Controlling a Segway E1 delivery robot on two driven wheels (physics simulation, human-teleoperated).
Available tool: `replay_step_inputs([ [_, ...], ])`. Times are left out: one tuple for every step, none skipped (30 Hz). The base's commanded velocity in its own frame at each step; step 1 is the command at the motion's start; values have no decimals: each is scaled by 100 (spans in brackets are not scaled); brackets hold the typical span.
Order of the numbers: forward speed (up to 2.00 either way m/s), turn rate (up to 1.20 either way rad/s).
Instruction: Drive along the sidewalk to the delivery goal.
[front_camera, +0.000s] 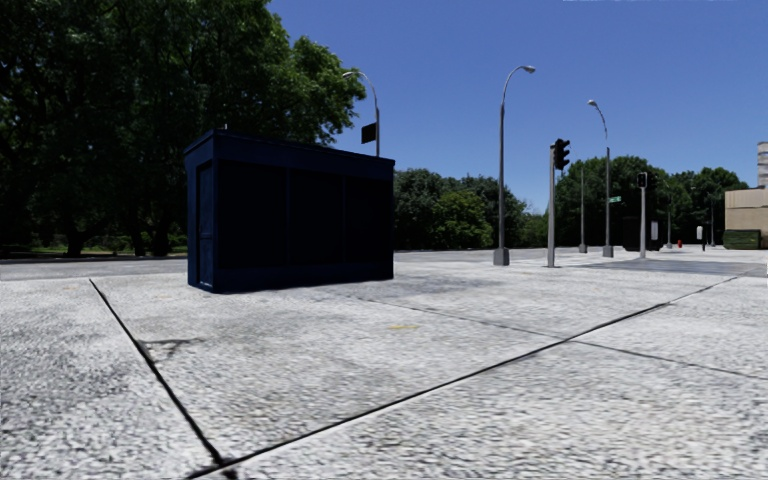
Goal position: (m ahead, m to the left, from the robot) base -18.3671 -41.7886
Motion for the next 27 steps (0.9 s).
replay_step_inputs([
  [200, -28],
  [200, -28],
  [200, -28],
  [200, -28],
  [200, -28],
  [200, -28],
  [200, -33],
  [200, -38],
  [200, -39],
  [200, -39],
  [200, -39],
  [200, -39],
  [200, -39],
  [200, -39],
  [200, -39],
  [200, -39],
  [200, -39],
  [200, -39],
  [200, -39],
  [200, -39],
  [200, -39],
  [200, -39],
  [200, -39],
  [200, -39],
  [200, -39],
  [200, -38],
  [200, -37],
])
